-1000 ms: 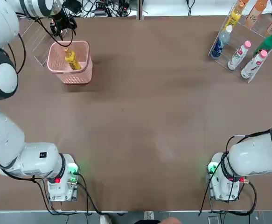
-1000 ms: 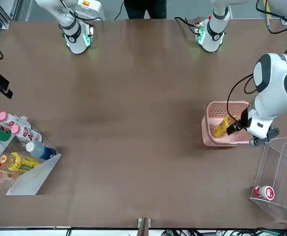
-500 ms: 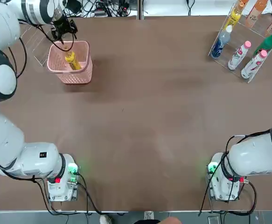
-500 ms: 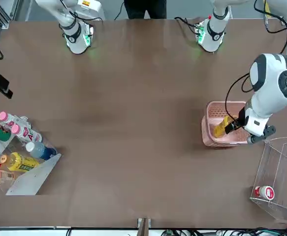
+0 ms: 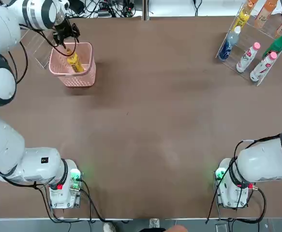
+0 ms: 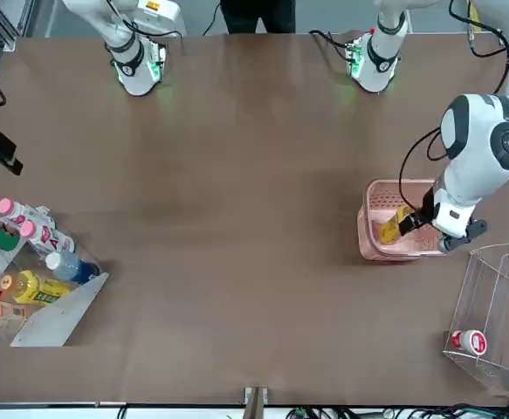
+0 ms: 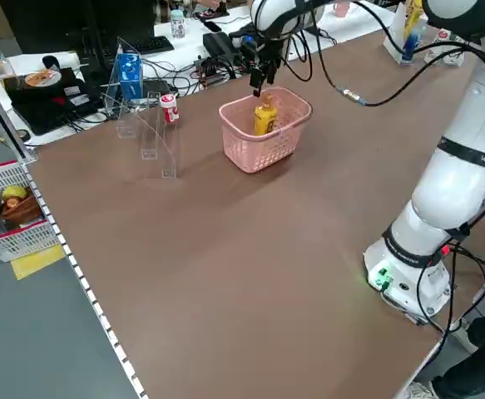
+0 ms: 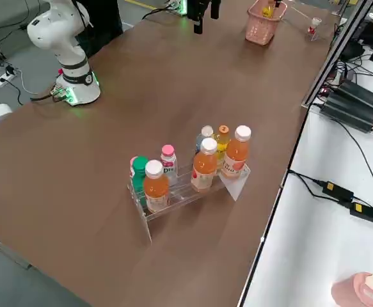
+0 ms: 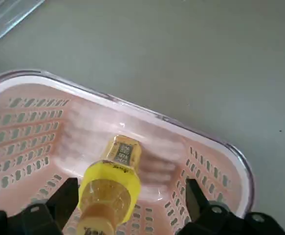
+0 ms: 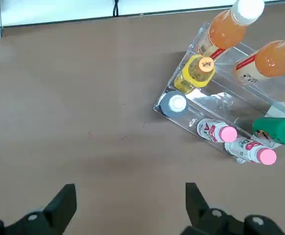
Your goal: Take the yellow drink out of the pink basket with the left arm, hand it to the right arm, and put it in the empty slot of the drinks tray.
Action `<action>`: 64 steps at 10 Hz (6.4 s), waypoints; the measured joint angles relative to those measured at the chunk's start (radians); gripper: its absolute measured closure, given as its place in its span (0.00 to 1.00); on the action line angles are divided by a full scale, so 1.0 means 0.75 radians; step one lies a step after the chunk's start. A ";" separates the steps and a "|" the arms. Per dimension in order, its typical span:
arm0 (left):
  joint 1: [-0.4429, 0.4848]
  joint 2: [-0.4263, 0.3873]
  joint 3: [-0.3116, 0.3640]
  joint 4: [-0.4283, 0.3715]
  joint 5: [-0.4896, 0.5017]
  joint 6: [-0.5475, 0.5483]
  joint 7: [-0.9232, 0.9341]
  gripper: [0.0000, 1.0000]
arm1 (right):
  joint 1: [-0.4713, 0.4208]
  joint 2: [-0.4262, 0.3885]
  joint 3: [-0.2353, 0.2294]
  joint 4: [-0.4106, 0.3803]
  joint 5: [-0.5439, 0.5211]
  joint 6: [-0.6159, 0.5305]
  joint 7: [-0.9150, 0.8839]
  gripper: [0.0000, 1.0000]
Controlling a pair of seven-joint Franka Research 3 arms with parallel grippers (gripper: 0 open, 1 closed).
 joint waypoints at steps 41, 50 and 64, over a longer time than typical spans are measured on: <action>0.010 -0.105 0.021 -0.152 0.001 0.025 0.022 0.66 | 0.000 0.000 0.000 0.000 0.000 0.000 0.000 0.01; 0.010 -0.107 0.020 -0.128 0.001 0.039 0.024 0.66 | 0.000 0.000 0.000 0.000 0.000 0.000 0.000 0.01; 0.008 -0.176 0.001 0.097 -0.044 -0.151 0.024 0.66 | 0.000 0.000 0.000 0.000 0.000 0.000 0.000 0.01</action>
